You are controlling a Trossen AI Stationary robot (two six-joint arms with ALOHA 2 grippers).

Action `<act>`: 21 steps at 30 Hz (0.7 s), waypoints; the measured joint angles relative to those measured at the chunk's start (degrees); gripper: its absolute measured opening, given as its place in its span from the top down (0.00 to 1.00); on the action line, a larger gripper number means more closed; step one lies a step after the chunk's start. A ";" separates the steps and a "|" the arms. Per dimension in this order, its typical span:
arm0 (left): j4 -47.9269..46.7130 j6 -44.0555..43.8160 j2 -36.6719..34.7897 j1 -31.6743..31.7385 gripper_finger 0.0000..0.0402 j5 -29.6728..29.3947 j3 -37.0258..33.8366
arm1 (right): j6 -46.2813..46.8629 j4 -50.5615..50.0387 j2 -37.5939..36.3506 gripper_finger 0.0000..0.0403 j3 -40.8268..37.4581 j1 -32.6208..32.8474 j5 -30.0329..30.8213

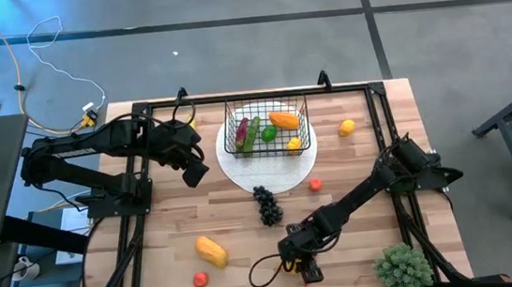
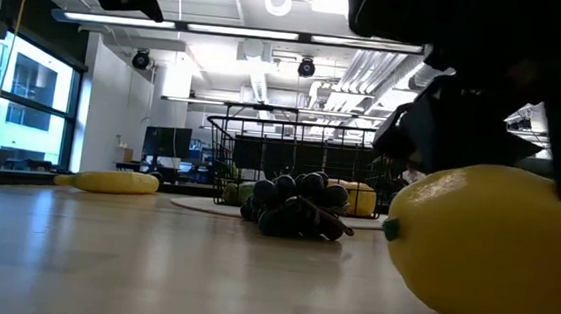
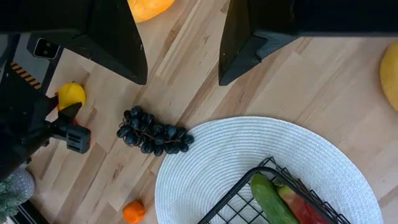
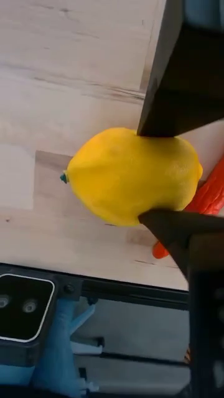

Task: Build produce basket
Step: Put the bottom yellow lemon into the wire basket

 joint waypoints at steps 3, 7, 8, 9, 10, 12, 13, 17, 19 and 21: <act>-0.21 0.12 0.00 0.00 0.54 0.02 0.00 | 0.86 0.02 0.04 0.72 0.00 -0.41 -0.55; -2.53 0.73 0.00 0.00 0.54 0.00 0.00 | 1.97 0.02 0.04 0.72 0.00 -0.43 -0.42; -3.37 1.20 0.00 0.00 0.54 -0.03 0.00 | 2.08 -0.01 -0.03 0.72 0.00 -0.40 -0.26; -4.27 1.47 0.00 -0.02 0.54 -0.14 0.00 | 2.08 -0.16 -0.23 0.72 0.00 -0.40 0.00; -5.04 1.49 0.00 0.00 0.54 -0.23 0.00 | 2.08 -0.60 -0.52 0.72 -0.02 -0.43 0.45; -6.32 1.49 0.00 -0.11 0.54 -0.49 0.00 | 2.02 -2.01 -1.43 0.72 -0.12 -0.64 2.66; -6.72 1.53 0.00 -0.35 0.54 -0.92 0.00 | 1.92 -2.99 -2.08 0.72 -0.13 -0.85 3.88; -7.67 1.64 0.00 -1.57 0.54 -3.70 0.00 | 1.16 -7.61 -5.77 0.72 -0.13 -2.61 7.55; -7.73 1.64 0.00 -2.20 0.54 -4.60 0.00 | 0.59 -9.45 -7.62 0.72 -0.13 -3.90 9.45; -7.82 1.62 0.00 -2.76 0.54 -5.51 0.00 | -0.05 -10.93 -10.09 0.72 -0.13 -5.44 11.73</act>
